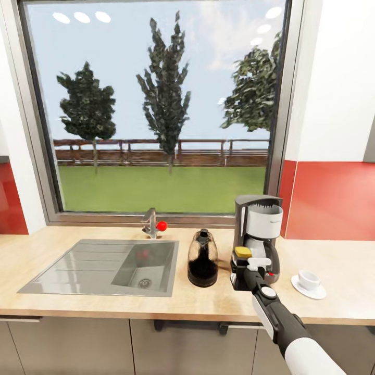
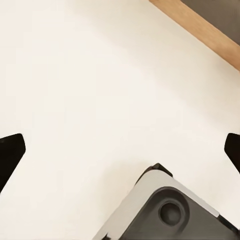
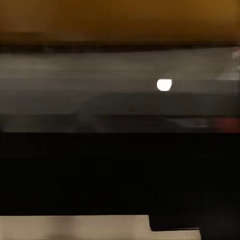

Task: Set up a coffee station on the kitchen countertop: keep the coffee maker on the countertop, move the bottle of coffee from the kitchen shelf to the counter next to the coffee maker, place a paper coffee filter on top of the coffee maker, put the saucer next to the coffee maker with the coffee cup on the saucer, and place the electric kettle next to the coffee maker.

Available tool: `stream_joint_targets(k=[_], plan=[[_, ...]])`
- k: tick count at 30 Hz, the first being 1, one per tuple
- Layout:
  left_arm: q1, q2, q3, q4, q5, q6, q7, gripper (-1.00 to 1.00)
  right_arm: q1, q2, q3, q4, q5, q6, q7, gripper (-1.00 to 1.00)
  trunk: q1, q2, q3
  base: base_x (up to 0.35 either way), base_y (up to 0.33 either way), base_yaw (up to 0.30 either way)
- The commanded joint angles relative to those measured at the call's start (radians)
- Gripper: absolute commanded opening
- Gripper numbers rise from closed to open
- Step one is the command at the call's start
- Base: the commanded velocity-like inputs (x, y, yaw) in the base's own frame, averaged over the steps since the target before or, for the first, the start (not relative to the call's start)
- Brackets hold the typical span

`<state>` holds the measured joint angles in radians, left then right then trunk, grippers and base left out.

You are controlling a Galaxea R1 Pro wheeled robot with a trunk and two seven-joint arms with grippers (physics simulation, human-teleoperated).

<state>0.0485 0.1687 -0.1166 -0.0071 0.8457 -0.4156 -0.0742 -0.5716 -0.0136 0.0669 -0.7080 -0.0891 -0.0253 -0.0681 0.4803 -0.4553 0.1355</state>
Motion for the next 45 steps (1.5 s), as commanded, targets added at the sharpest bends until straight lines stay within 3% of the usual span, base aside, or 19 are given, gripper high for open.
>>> stream_joint_targets(k=[1,10,12,13,17,45], plan=[[0.001,0.001,-0.008,-0.001,0.011,-0.002,-0.004,1.0,-0.002,-0.001,0.006,0.003,-0.01,-0.005,-0.009,-1.0,0.004,-0.008,-0.003,0.0,0.0,0.0],[0.001,0.03,-0.008,0.002,0.028,0.013,0.004,1.0,-0.006,0.008,0.005,0.01,-0.014,-0.011,-0.029,-1.0,0.039,-0.071,-0.031,0.0,0.0,0.0],[0.001,0.046,-0.008,0.002,0.082,0.037,-0.001,1.0,-0.007,0.011,0.005,0.011,-0.015,-0.012,-0.03,-1.0,0.046,-0.085,-0.038,0.0,0.0,0.0],[0.001,0.062,-0.008,0.002,0.152,0.078,-0.004,1.0,-0.007,0.021,0.005,0.033,-0.013,-0.014,-0.03,-1.0,0.05,-0.092,-0.041,0.0,0.0,0.0],[0.001,0.072,-0.008,0.002,0.179,0.104,-0.006,1.0,-0.011,0.026,0.005,0.051,-0.012,-0.02,-0.031,-1.0,0.066,-0.12,-0.053,0.0,0.0,0.0],[0.001,0.076,-0.015,0.001,0.172,0.105,-0.01,1.0,-0.019,0.03,0.005,0.089,-0.013,-0.078,-0.08,-1.0,0.173,-0.316,-0.141,0.0,0.0,0.0]])
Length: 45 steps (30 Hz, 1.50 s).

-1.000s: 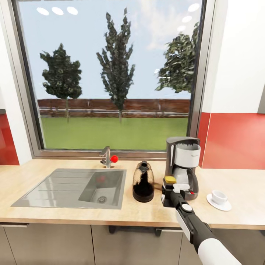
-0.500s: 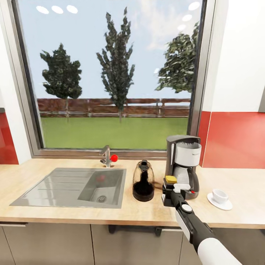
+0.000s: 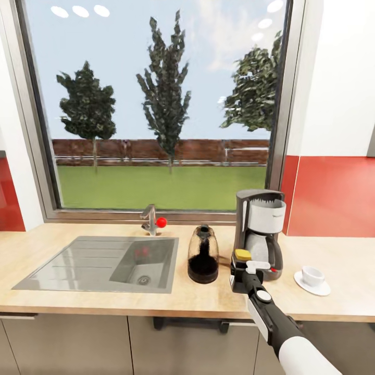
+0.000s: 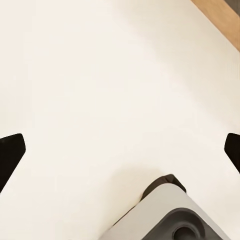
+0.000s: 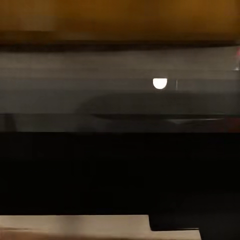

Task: Set up a coffee station on the kitchen countertop: keep the coffee maker on the countertop, move the bottle of coffee from the kitchen shelf to the counter next to the coffee maker, place a paper coffee filter on top of the coffee maker, put the saucer next to the coffee maker with the coffee cup on the saucer, and place the electric kettle next to the coffee maker.

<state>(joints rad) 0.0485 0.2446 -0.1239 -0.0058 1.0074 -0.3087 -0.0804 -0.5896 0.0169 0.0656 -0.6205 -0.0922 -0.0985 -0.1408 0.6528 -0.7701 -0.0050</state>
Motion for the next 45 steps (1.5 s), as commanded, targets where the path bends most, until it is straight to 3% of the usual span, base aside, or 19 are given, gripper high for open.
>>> stream_joint_targets(k=[1,18,26,41,45], plan=[[0.001,-0.001,-0.008,-0.001,0.01,-0.002,-0.004,1.0,-0.001,0.0,0.006,0.002,-0.009,-0.005,-0.007,-1.0,0.004,-0.008,-0.004,0.0,0.0,0.0],[0.001,-0.007,-0.01,-0.001,0.01,-0.003,-0.004,1.0,-0.011,0.0,0.008,0.016,0.004,0.003,-0.02,-1.0,0.069,-0.127,-0.057,0.0,0.0,0.0],[0.001,-0.007,-0.01,-0.001,0.01,-0.003,-0.004,1.0,-0.017,0.0,0.008,0.033,0.043,-0.002,-0.021,-1.0,0.1,-0.183,-0.082,0.0,0.0,0.0],[0.001,-0.007,-0.01,0.0,0.01,-0.003,-0.004,1.0,-0.018,0.0,0.008,0.033,0.046,-0.007,-0.021,-1.0,0.158,-0.288,-0.129,0.0,0.0,0.0],[0.001,-0.008,-0.01,0.0,0.01,-0.003,-0.004,1.0,-0.018,0.0,0.008,0.033,0.048,-0.007,-0.02,-1.0,0.158,-0.288,-0.129,0.0,0.0,0.0]])
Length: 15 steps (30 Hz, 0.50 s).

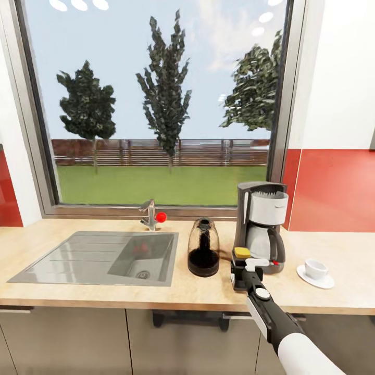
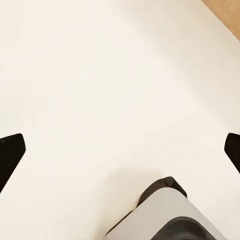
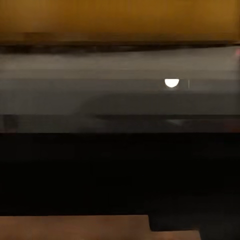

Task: Set up a coffee station on the kitchen countertop: keep the coffee maker on the countertop, move the bottle of coffee from the kitchen shelf to the counter next to the coffee maker, place a paper coffee filter on top of the coffee maker, put the saucer next to the coffee maker with the coffee cup on the saucer, and place the electric kettle next to the coffee maker.

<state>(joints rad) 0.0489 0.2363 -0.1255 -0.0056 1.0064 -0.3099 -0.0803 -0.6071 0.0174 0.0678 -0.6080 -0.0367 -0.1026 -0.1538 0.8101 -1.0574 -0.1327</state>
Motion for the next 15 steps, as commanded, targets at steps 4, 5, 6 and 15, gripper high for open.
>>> stream_joint_targets(k=[4,5,6,15], plan=[[0.0,-0.004,-0.008,-0.001,0.011,-0.007,-0.004,1.0,0.0,-0.001,0.006,0.02,-0.008,-0.002,-0.007,1.0,0.0,-0.001,-0.001,0.0,0.0,0.0],[0.0,-0.005,-0.008,-0.001,0.011,-0.007,-0.004,1.0,0.0,-0.001,0.006,0.02,-0.008,-0.002,-0.007,1.0,0.0,-0.001,-0.001,0.0,0.0,0.0],[0.0,-0.005,-0.008,-0.001,0.011,-0.007,-0.004,1.0,0.0,-0.001,0.006,0.02,-0.008,-0.002,-0.007,1.0,0.0,-0.001,-0.001,0.0,0.0,0.0],[0.0,-0.006,-0.008,-0.001,0.011,-0.008,-0.004,1.0,0.0,-0.001,0.006,0.02,-0.008,-0.003,-0.007,1.0,0.0,-0.001,-0.001,0.0,0.0,0.0]])
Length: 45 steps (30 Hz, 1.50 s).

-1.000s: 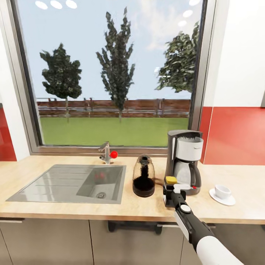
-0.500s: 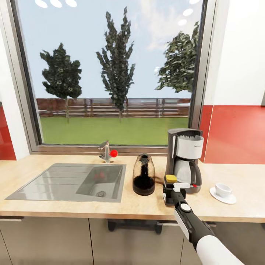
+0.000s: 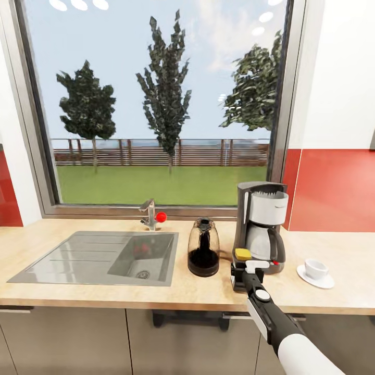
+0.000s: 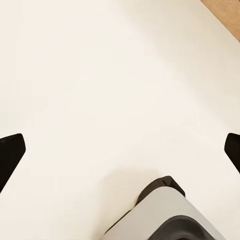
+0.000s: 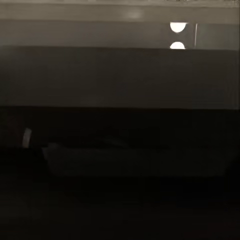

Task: Set up a coffee station on the kitchen countertop: keep the coffee maker on the countertop, move the bottle of coffee from the kitchen shelf to the counter next to the coffee maker, place a paper coffee filter on top of the coffee maker, put the saucer next to the coffee maker with the coffee cup on the saucer, and place the electric kettle next to the coffee maker.

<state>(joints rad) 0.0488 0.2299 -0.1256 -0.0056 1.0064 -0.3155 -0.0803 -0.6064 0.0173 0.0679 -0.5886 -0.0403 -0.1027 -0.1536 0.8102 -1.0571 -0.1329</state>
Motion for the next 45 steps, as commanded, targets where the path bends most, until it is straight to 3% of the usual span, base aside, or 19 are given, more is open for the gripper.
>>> stream_joint_targets(k=[1,7,11,27,33,36,43,44,45], plan=[[0.0,0.0,-0.008,-0.001,0.011,-0.002,-0.004,1.0,-0.001,-0.001,0.006,0.001,-0.004,-0.003,-0.007,1.0,0.0,-0.001,-0.001,0.0,0.0,0.0],[0.0,0.0,-0.008,-0.001,0.009,-0.002,-0.004,1.0,-0.001,0.0,0.006,0.001,-0.004,-0.003,-0.007,1.0,0.0,-0.001,-0.001,0.0,0.0,0.0],[0.0,0.0,-0.008,-0.002,-0.014,-0.001,-0.003,1.0,-0.001,0.0,0.006,0.001,-0.005,0.0,0.0,1.0,0.0,-0.001,-0.001,-0.106,0.0,0.0],[0.0,0.005,-0.01,-0.003,-0.02,0.004,-0.003,1.0,-0.001,0.002,0.012,0.001,-0.004,0.045,0.029,1.0,0.0,-0.001,-0.001,-0.31,0.0,0.0],[0.0,0.005,-0.012,-0.004,-0.021,0.004,-0.003,1.0,-0.002,0.004,0.015,0.001,-0.003,0.159,0.061,1.0,0.0,-0.001,-0.001,-0.326,0.0,0.0],[0.0,0.003,-0.012,-0.004,-0.022,0.004,-0.003,1.0,-0.046,0.014,0.015,0.001,-0.004,0.474,0.075,1.0,0.0,-0.001,-0.001,-0.326,0.0,0.0],[0.0,0.004,-0.012,-0.004,-0.023,0.003,-0.003,1.0,-0.068,0.031,0.014,0.001,-0.014,0.84,0.088,1.0,0.0,-0.001,-0.001,-0.326,0.0,0.0],[0.0,0.004,-0.012,-0.005,-0.023,0.002,-0.003,1.0,-0.07,0.042,0.014,0.001,-0.015,0.963,0.089,1.0,0.0,-0.001,-0.001,-0.228,0.0,0.0],[0.0,0.004,-0.012,-0.005,-0.023,0.002,-0.003,1.0,-0.071,0.044,0.014,0.001,-0.016,0.991,0.089,1.0,0.0,-0.001,-0.001,-0.182,0.0,0.0]])
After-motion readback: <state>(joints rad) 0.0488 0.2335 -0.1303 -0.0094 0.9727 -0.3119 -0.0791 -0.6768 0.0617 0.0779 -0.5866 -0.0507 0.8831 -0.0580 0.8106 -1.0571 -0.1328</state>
